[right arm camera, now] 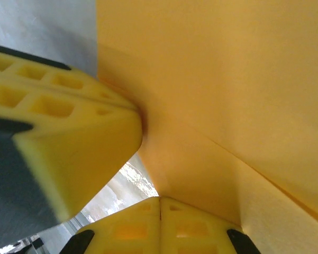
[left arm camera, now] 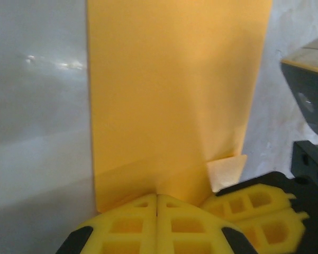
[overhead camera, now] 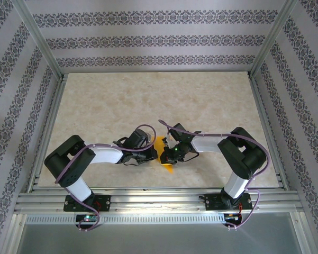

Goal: Fold a paper plane with a square sheet of paper (pick it up from the middle)
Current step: Third fold the triangle at the center of the table.

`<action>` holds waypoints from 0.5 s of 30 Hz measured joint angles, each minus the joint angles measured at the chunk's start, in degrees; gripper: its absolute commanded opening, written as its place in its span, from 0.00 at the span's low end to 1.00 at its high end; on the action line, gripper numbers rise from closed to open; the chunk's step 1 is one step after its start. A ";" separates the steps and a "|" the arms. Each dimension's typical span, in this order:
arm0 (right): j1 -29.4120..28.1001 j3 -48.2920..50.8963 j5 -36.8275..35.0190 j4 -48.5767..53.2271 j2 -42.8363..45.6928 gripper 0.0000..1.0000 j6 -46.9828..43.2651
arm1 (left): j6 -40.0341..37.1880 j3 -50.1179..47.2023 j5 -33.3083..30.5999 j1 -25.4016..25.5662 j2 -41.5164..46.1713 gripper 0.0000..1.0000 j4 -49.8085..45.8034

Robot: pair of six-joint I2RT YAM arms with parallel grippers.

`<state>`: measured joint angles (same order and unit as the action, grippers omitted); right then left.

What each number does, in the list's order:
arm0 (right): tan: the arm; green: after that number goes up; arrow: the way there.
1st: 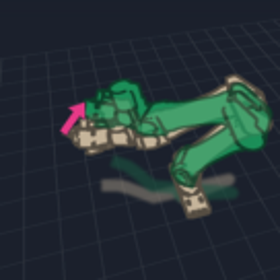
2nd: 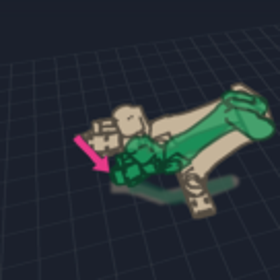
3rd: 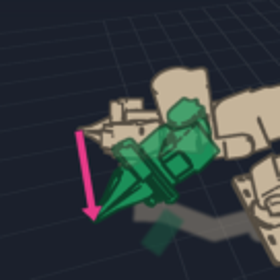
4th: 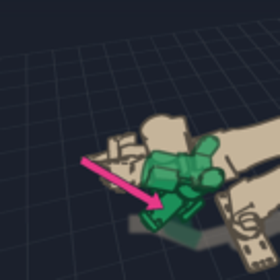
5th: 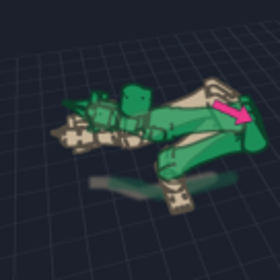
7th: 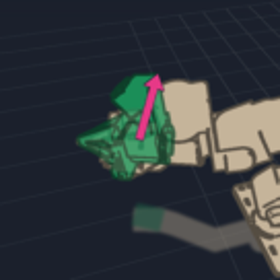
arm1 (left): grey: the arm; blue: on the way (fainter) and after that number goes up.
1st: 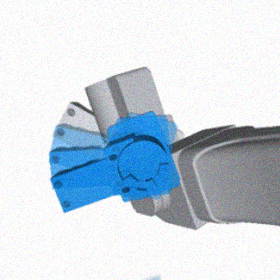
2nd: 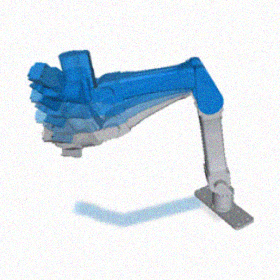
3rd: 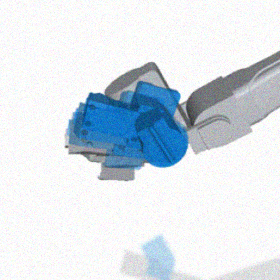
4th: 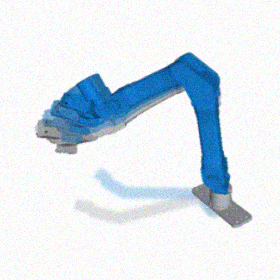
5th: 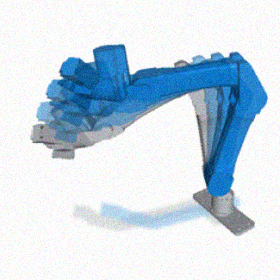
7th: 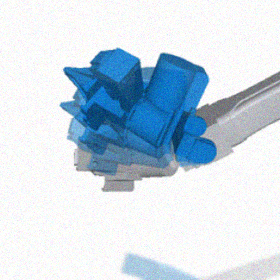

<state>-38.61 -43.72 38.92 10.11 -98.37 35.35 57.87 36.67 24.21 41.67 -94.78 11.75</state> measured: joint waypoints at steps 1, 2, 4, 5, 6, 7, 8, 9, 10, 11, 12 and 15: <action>0.02 0.09 -0.04 -0.09 0.09 0.06 0.00 | 0.02 0.50 -0.37 0.02 -0.15 0.00 -0.55; 0.13 0.20 -0.04 -0.09 0.17 0.06 0.02 | 0.07 0.96 -0.61 0.02 -0.39 0.00 -0.96; 0.24 0.81 -0.11 -0.24 0.74 0.08 0.00 | 0.39 1.36 -1.22 0.28 -0.50 0.00 -1.64; 0.24 1.18 -0.11 -0.20 1.11 0.08 0.00 | 0.55 1.40 -1.49 0.31 -0.50 0.00 -1.77; 0.24 1.68 -0.11 -0.07 1.60 0.09 0.00 | 0.72 1.53 -1.75 0.35 -0.50 0.00 -2.03; 0.22 2.21 -0.11 0.02 2.03 0.09 0.00 | 0.87 1.77 -2.03 0.39 -0.50 0.00 -2.40; 0.22 2.67 -0.11 -0.02 2.38 0.10 0.00 | 0.96 2.03 -2.25 0.39 -0.55 0.00 -2.91; 0.24 2.99 -0.11 -0.07 2.64 0.10 0.00 | 1.09 2.25 -2.29 0.39 -0.63 0.00 -3.32; 0.24 3.32 -0.11 -0.07 2.86 0.10 0.00 | 1.14 2.51 -2.34 0.39 -0.74 0.00 -3.67; 0.22 3.69 -0.11 -0.26 3.13 0.10 0.00 | 1.20 2.67 -2.34 0.39 -0.83 0.00 -3.89; 0.22 4.02 -0.11 -0.46 3.32 0.10 0.02 | 1.31 2.75 -2.34 0.39 -0.92 0.00 -3.98; 0.22 5.42 -0.11 -1.36 4.28 0.10 0.07 | 1.36 3.08 -2.25 0.39 -1.29 0.00 -4.04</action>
<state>-38.39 -38.30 38.81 8.75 -94.08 35.42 59.22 39.75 21.96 42.06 -96.07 7.70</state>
